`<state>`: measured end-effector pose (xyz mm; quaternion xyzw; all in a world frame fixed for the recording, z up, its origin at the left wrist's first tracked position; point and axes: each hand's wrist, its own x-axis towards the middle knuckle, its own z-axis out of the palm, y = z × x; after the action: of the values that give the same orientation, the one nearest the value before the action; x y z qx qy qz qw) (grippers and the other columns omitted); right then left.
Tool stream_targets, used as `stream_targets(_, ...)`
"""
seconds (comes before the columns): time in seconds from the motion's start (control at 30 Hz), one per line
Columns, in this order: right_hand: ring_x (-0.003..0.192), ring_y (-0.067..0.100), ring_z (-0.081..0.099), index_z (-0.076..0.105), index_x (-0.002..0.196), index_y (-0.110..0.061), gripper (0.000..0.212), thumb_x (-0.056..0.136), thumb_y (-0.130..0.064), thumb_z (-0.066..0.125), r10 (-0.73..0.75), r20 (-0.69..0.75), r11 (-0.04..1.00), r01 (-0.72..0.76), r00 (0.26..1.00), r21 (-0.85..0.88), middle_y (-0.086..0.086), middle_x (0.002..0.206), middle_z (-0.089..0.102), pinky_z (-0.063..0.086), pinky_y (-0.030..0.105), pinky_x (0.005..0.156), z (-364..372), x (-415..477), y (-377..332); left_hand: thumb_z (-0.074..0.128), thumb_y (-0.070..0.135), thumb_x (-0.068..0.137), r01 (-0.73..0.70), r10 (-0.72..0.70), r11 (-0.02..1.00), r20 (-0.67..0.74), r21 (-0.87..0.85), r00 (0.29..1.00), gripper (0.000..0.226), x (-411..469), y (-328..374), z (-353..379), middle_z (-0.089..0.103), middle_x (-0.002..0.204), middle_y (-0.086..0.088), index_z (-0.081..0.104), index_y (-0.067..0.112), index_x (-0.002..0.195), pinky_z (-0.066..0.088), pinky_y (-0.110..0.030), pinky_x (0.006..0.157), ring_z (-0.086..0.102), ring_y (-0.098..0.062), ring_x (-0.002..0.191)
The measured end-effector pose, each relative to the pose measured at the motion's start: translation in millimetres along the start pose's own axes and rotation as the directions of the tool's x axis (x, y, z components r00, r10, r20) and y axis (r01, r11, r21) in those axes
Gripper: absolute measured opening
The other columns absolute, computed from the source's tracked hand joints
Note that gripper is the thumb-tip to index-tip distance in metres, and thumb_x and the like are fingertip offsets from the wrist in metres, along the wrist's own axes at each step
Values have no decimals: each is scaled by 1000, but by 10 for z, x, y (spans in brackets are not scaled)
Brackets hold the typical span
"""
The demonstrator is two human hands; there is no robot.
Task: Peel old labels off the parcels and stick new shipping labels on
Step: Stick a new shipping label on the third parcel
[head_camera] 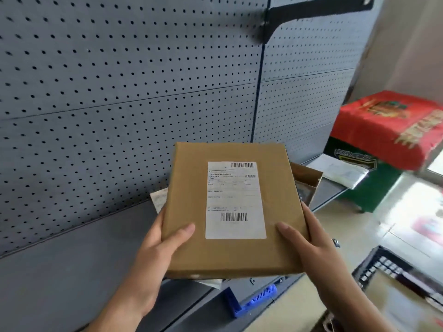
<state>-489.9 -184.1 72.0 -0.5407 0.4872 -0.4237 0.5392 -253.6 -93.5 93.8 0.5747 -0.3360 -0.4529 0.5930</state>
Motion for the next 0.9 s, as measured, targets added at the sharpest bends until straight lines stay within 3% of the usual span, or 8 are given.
stream_targets(0.17,94,3,69,39,142,-50,64,85,-43,68,-11,-162,1000,7,987,-23,-16,122,64,57,26,77,-599,-172,68,68,29,88,17,-20,1000,158,25,987,49,177,-81,552,76,111,11,54,42,133,52,-34,87,73,-11,99)
stream_targets(0.27,98,8,70,43,140,-48,63,83,-45,70,-14,-279,999,1,960,-49,-12,123,66,58,34,83,-947,-310,125,69,30,89,44,-55,998,278,44,959,50,324,-165,923,76,111,9,54,41,135,54,-38,89,74,-14,99)
stream_targets(0.37,95,4,70,48,137,-44,56,86,-39,68,-11,-413,999,-8,910,-43,-12,120,67,58,23,77,-1247,-491,202,68,30,90,74,-95,995,421,65,902,50,450,-302,1301,75,114,7,54,38,137,58,-34,83,74,-16,101)
stream_targets(0.47,104,7,68,48,138,-45,56,87,-39,70,6,-534,998,-39,845,-50,-14,121,68,56,38,92,-1486,-691,293,66,28,92,96,-131,991,541,92,831,40,527,-436,1653,76,110,7,57,37,130,60,-25,72,75,-15,97)
stream_targets(0.6,103,9,70,50,137,-41,50,91,-30,68,20,-651,998,-50,759,-28,-14,118,70,56,39,90,-1712,-922,396,69,37,88,106,-182,982,652,155,736,45,577,-582,2060,76,107,9,51,43,129,60,-34,77,75,-16,94)
stream_targets(0.73,104,6,68,49,139,-39,52,92,-28,67,37,-729,997,-75,684,-19,-16,118,69,56,38,92,-1924,-1111,502,68,34,90,122,-216,976,718,181,662,42,558,-737,2433,76,108,8,53,40,128,59,-33,80,75,-16,96)
stream_targets(0.9,96,-3,67,52,125,-45,40,92,-28,66,71,-785,995,-104,615,8,-19,112,70,54,19,79,-2266,-1283,658,69,32,90,143,-255,967,757,212,602,39,472,-907,2944,76,105,9,52,40,125,60,-28,72,75,-17,92)
